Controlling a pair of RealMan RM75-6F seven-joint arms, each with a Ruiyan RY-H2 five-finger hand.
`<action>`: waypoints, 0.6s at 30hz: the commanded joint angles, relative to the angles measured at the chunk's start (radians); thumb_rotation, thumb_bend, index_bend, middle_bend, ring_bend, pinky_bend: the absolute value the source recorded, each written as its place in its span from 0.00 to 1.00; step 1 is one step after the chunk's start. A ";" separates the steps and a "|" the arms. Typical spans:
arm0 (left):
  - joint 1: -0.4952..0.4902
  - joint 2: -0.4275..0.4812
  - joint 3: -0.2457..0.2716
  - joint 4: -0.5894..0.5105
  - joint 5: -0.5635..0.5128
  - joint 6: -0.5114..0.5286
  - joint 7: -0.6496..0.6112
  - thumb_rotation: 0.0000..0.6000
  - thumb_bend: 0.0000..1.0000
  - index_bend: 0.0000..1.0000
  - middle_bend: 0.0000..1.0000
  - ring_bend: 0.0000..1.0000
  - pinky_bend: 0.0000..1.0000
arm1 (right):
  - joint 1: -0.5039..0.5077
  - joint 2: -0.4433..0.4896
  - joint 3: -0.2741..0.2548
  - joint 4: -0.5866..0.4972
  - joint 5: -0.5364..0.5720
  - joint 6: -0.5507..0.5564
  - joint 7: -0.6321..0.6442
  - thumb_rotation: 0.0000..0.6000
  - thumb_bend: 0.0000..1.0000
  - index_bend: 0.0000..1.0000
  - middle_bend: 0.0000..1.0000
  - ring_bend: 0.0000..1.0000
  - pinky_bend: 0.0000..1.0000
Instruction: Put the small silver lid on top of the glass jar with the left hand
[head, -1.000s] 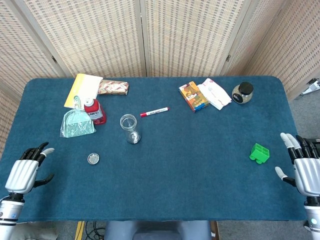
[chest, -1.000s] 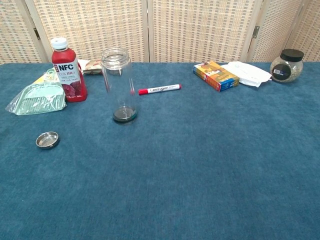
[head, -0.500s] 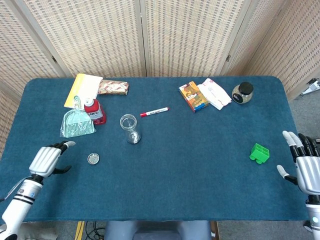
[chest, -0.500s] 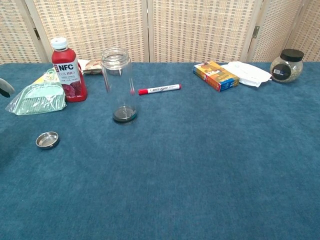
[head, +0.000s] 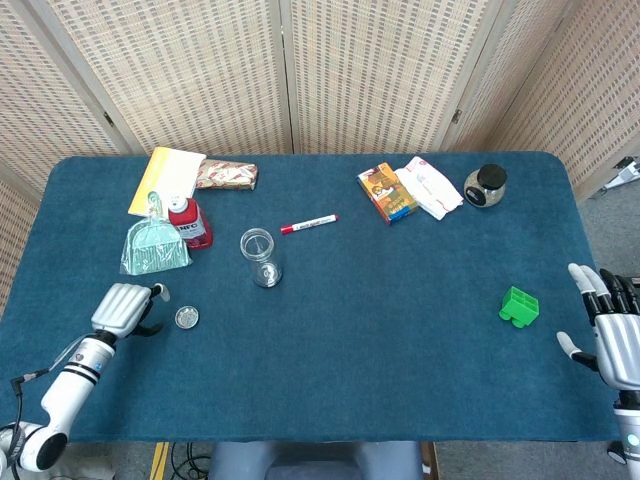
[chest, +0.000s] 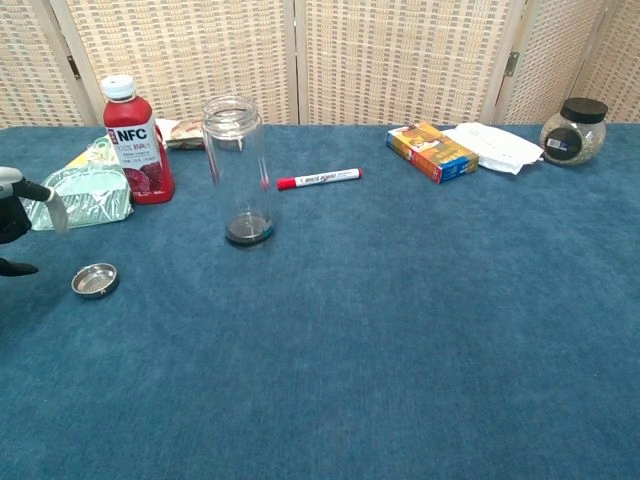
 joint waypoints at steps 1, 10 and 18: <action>-0.020 -0.025 -0.001 0.020 -0.034 -0.030 0.029 1.00 0.24 0.45 0.93 0.88 1.00 | 0.000 -0.001 -0.001 0.003 0.002 -0.003 0.002 1.00 0.19 0.06 0.10 0.06 0.11; -0.047 -0.088 -0.003 0.070 -0.069 -0.044 0.049 1.00 0.24 0.52 0.96 0.90 1.00 | 0.001 0.000 0.002 0.010 0.012 -0.008 0.006 1.00 0.19 0.06 0.10 0.06 0.11; -0.066 -0.114 -0.001 0.094 -0.074 -0.054 0.035 1.00 0.24 0.55 0.96 0.90 1.00 | 0.003 0.011 0.015 0.006 0.018 0.001 0.009 1.00 0.19 0.06 0.10 0.06 0.11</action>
